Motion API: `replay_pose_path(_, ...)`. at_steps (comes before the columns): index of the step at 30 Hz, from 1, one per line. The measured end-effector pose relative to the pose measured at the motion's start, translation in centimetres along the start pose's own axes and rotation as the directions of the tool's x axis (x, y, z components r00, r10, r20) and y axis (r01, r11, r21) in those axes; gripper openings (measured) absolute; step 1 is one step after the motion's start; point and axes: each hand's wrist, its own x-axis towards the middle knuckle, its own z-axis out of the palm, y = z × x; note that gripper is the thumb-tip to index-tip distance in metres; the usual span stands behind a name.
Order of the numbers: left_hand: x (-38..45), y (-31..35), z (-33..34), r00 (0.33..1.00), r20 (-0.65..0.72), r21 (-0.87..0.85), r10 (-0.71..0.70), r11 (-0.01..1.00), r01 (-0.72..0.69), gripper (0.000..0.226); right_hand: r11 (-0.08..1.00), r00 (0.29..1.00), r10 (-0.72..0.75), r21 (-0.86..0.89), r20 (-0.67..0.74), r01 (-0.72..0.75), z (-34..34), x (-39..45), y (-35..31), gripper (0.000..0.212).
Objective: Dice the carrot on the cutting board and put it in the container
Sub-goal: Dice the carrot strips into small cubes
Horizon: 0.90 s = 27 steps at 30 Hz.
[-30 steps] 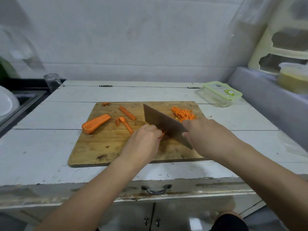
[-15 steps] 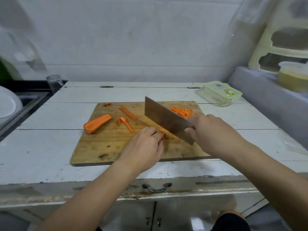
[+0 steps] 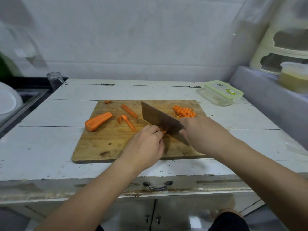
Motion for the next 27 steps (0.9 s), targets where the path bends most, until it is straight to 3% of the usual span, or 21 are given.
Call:
replay_pose_path(9,-0.9,0.1,0.2,1.000,0.004,0.005,-0.007,1.000,0.007,0.040,0.977,0.991,0.106,0.194,-0.087,-0.088,0.1,0.7,2.0,0.010)
replay_pose_path(14,-1.0,0.2,0.1,1.000,-0.010,0.001,-0.004,1.000,0.004,0.033,0.993,0.996,0.041,0.116,-0.077,-0.031,-0.1,-1.2,1.9,0.023)
replay_pose_path(27,-0.7,0.2,0.0,1.000,-0.027,0.017,0.003,1.000,-0.003,0.032,1.000,1.000,-0.005,-0.025,-0.018,0.004,-0.3,-1.8,1.2,0.017)
